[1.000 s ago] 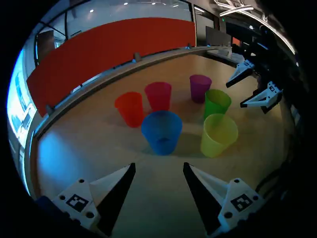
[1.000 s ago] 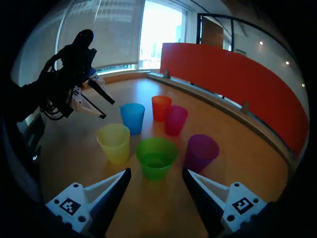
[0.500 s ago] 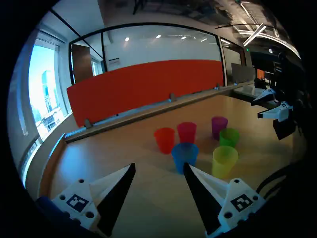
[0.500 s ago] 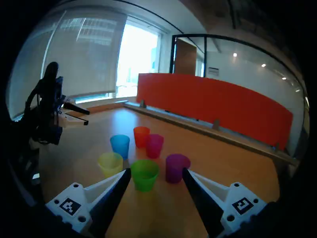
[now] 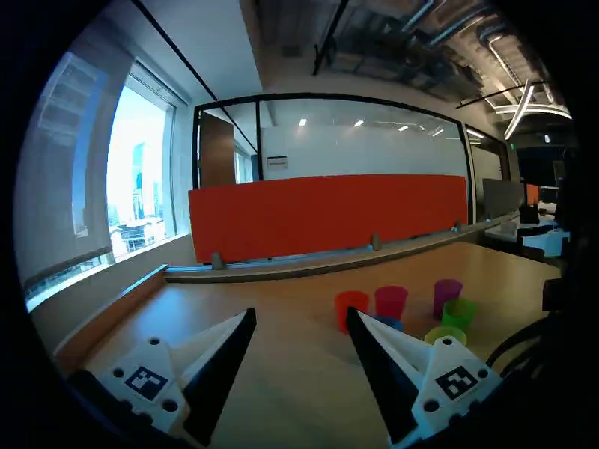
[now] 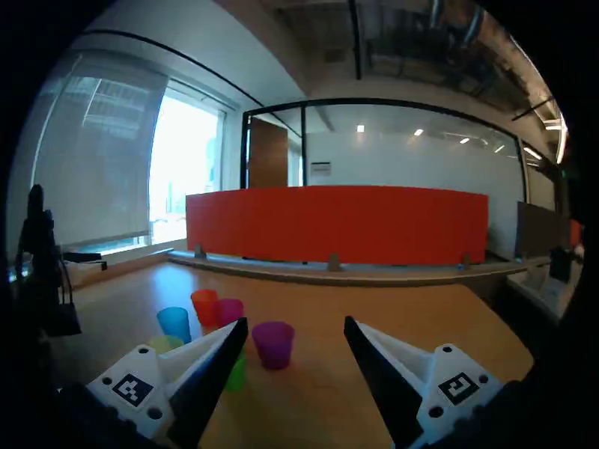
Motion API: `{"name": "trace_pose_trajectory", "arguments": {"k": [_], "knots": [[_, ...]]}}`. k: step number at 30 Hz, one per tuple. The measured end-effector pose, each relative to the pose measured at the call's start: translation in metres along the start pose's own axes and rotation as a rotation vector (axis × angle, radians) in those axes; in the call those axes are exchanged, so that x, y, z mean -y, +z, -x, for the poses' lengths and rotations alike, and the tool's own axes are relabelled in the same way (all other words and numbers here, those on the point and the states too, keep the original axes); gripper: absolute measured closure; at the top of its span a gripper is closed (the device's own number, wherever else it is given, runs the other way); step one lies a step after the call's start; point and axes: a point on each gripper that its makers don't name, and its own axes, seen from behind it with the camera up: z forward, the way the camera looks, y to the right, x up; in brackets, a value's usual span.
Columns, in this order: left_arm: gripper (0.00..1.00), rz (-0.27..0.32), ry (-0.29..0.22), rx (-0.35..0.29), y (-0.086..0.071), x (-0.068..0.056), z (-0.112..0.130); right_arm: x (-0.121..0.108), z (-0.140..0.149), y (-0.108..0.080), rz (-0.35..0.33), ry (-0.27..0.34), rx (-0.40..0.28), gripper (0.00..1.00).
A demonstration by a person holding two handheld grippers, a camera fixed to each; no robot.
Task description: Pour water
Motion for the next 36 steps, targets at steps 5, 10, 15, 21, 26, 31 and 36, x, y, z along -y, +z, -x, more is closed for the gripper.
{"name": "trace_pose_trajectory", "arguments": {"k": [5, 10, 15, 21, 26, 31, 36], "knots": [[0.11, -0.050, -0.030, -0.023, -0.002, 0.009, 0.002, -0.011, -0.004, -0.003, 0.070, 0.015, -0.036, 0.00], [0.11, -0.088, -0.037, -0.053, -0.004, 0.016, -0.004, -0.024, -0.009, -0.002, 0.147, 0.052, -0.066, 0.00], [0.11, -0.119, -0.052, -0.080, -0.006, 0.022, -0.007, -0.031, -0.006, 0.000, 0.178, 0.081, -0.075, 0.00], [0.11, -0.144, -0.058, -0.096, -0.006, 0.026, 0.000, -0.045, 0.004, 0.003, 0.223, 0.086, -0.060, 0.00], [0.11, -0.161, -0.048, -0.117, -0.004, 0.030, 0.005, -0.056, 0.006, 0.003, 0.264, 0.087, -0.047, 0.01], [0.11, -0.166, -0.065, -0.133, 0.001, 0.037, 0.015, -0.056, 0.002, 0.003, 0.286, 0.097, -0.052, 0.01], [0.11, -0.161, -0.084, -0.143, 0.008, 0.041, 0.026, -0.052, -0.002, 0.002, 0.296, 0.103, -0.061, 0.01]]}}
